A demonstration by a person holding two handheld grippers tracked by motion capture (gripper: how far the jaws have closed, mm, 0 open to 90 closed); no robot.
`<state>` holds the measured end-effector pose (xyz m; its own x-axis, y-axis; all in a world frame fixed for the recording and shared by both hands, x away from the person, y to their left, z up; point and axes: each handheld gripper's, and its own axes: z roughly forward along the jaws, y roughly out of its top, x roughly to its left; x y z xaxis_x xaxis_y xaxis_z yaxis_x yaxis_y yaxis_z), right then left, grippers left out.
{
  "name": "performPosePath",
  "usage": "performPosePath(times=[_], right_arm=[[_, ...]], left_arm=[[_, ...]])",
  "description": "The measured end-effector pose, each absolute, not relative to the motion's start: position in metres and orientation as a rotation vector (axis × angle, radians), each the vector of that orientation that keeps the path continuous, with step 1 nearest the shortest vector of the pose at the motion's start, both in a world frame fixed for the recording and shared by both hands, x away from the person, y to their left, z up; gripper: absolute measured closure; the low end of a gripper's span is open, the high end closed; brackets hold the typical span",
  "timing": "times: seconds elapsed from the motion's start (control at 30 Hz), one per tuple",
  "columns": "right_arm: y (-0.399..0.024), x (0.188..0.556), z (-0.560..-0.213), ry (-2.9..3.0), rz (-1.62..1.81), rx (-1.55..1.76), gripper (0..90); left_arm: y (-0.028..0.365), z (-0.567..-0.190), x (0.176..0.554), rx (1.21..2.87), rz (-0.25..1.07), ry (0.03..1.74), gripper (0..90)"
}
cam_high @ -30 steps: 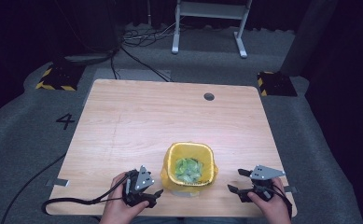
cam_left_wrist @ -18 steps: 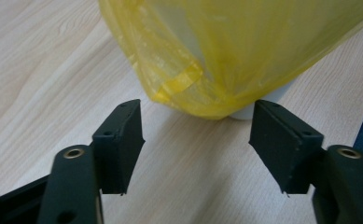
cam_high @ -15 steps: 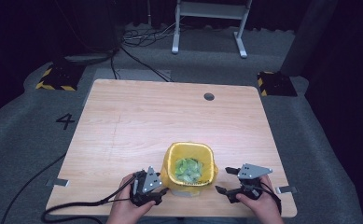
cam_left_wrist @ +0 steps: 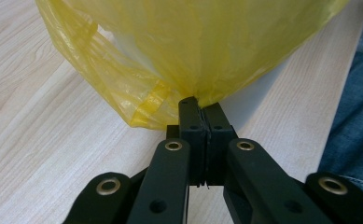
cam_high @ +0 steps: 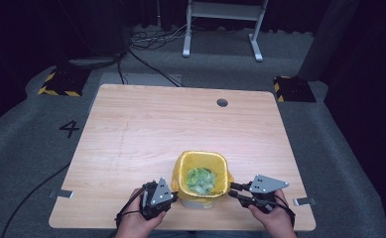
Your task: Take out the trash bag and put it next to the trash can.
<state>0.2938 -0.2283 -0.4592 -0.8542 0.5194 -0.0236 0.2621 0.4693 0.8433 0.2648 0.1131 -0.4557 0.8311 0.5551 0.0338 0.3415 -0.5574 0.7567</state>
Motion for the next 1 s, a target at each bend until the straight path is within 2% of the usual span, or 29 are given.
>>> performPosePath(times=[0.13,0.7,1.0], right_arm=[[-0.232,0.288,-0.452,2.410,1.350,0.653,85.8],[-0.243,0.255,-0.418,2.313,1.430,0.558,88.5],[-0.248,0.245,-0.395,2.192,1.487,0.490,89.1]], left_arm=[[0.117,-0.448,0.260,2.193,0.365,0.644,89.4],[0.131,-0.407,0.231,2.081,0.414,0.558,89.6],[0.137,-0.382,0.225,2.025,0.482,0.514,89.7]])
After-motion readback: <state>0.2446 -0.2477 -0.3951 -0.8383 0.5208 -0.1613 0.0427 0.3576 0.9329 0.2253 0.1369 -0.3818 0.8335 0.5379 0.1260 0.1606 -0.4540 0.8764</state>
